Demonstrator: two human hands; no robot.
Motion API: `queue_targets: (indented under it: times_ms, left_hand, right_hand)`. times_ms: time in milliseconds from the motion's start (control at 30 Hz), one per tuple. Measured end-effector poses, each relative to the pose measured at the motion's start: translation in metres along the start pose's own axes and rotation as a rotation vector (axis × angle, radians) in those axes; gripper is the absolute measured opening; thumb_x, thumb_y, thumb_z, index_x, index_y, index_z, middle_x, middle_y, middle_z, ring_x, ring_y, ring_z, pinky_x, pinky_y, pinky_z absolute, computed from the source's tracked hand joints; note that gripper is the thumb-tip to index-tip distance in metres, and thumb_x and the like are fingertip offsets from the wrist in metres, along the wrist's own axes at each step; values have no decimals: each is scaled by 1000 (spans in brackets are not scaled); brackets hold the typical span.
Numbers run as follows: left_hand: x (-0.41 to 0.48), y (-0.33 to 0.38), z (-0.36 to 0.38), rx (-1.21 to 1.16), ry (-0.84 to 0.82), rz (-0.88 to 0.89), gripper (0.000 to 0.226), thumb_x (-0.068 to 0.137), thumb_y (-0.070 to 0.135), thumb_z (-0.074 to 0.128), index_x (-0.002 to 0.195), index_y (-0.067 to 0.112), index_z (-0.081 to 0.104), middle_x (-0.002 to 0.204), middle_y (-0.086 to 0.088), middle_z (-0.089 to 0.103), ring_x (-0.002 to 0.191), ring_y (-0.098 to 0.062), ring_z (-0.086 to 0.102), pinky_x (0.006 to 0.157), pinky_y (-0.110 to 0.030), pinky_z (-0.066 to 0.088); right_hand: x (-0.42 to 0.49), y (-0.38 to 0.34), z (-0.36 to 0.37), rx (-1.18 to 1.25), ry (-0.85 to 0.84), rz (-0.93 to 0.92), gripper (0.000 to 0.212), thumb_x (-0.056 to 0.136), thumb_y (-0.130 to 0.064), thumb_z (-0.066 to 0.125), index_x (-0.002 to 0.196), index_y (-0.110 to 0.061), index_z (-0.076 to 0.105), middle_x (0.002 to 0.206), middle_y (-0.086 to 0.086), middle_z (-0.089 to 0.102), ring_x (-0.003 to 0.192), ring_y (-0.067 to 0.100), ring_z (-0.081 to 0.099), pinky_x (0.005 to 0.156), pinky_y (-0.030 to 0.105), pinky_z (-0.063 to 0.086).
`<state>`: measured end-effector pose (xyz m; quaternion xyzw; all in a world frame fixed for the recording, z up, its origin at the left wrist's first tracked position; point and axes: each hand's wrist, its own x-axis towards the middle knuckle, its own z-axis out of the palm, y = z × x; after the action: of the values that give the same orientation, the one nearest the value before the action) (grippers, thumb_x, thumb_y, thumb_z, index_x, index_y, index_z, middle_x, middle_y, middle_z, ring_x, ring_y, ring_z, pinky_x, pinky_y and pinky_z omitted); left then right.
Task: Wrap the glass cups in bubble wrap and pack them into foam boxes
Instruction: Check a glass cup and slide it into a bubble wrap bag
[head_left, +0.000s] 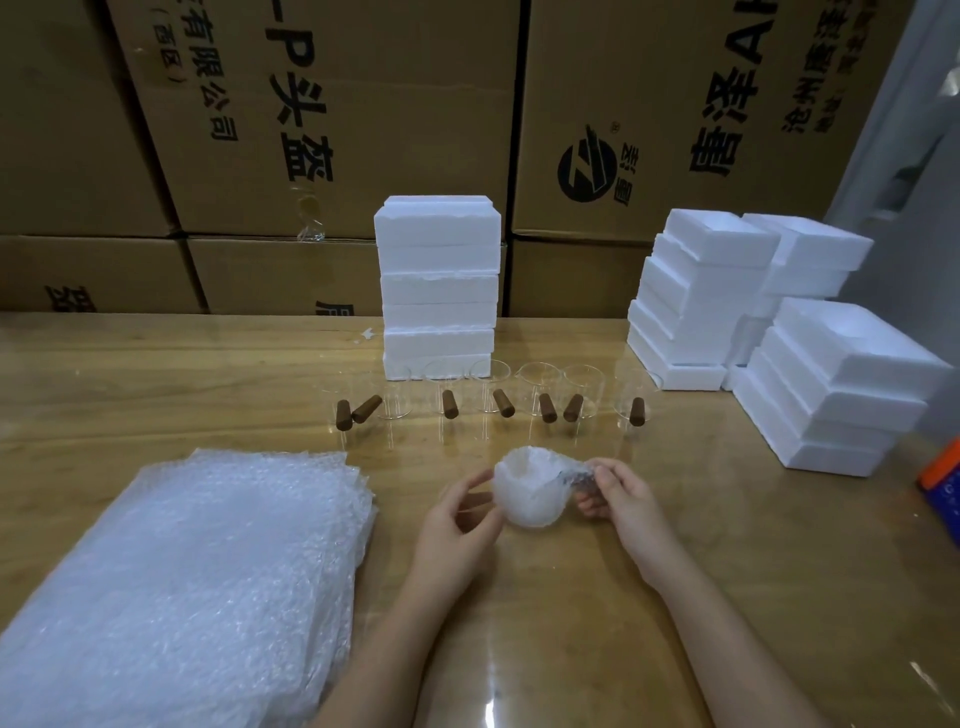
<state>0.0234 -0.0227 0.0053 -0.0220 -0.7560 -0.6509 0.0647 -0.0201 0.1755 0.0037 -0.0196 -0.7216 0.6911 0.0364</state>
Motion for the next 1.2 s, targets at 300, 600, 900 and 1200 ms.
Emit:
queue_targets:
  times_ms: [300, 600, 900, 1200]
  left_hand:
    - [-1, -6, 3, 98, -17, 119, 45, 85, 2, 65, 107, 40, 58, 116, 12, 58, 101, 5, 59, 78, -7, 46]
    - [-4, -5, 10, 504, 57, 527, 56, 81, 2, 69, 130, 25, 54, 140, 13, 46, 123, -8, 45, 100, -31, 35]
    - [-5, -3, 21, 818, 52, 590, 37, 79, 14, 75, 115, 16, 66, 115, 4, 63, 99, -21, 60, 74, -28, 51]
    - [-4, 0, 15, 572, 210, 536, 9, 81, 8, 73, 89, 12, 71, 93, 8, 58, 85, -23, 56, 71, -20, 39]
  right_hand:
    - [0, -5, -12, -588, -19, -124, 14, 98, -27, 47, 94, -25, 60, 91, -9, 59, 83, 8, 55, 72, 24, 43]
    - [36, -109, -135, -935, 631, -418, 26, 94, -18, 47, 119, -18, 55, 133, 3, 44, 83, 25, 57, 69, 31, 35]
    - [61, -110, -201, -1097, 531, -18, 56, 93, -20, 45, 146, -16, 28, 147, 12, 29, 105, 39, 53, 75, 40, 38]
    - [23, -96, -146, -918, 614, -509, 39, 87, -26, 64, 123, -14, 53, 119, 4, 48, 83, 21, 58, 65, 34, 43]
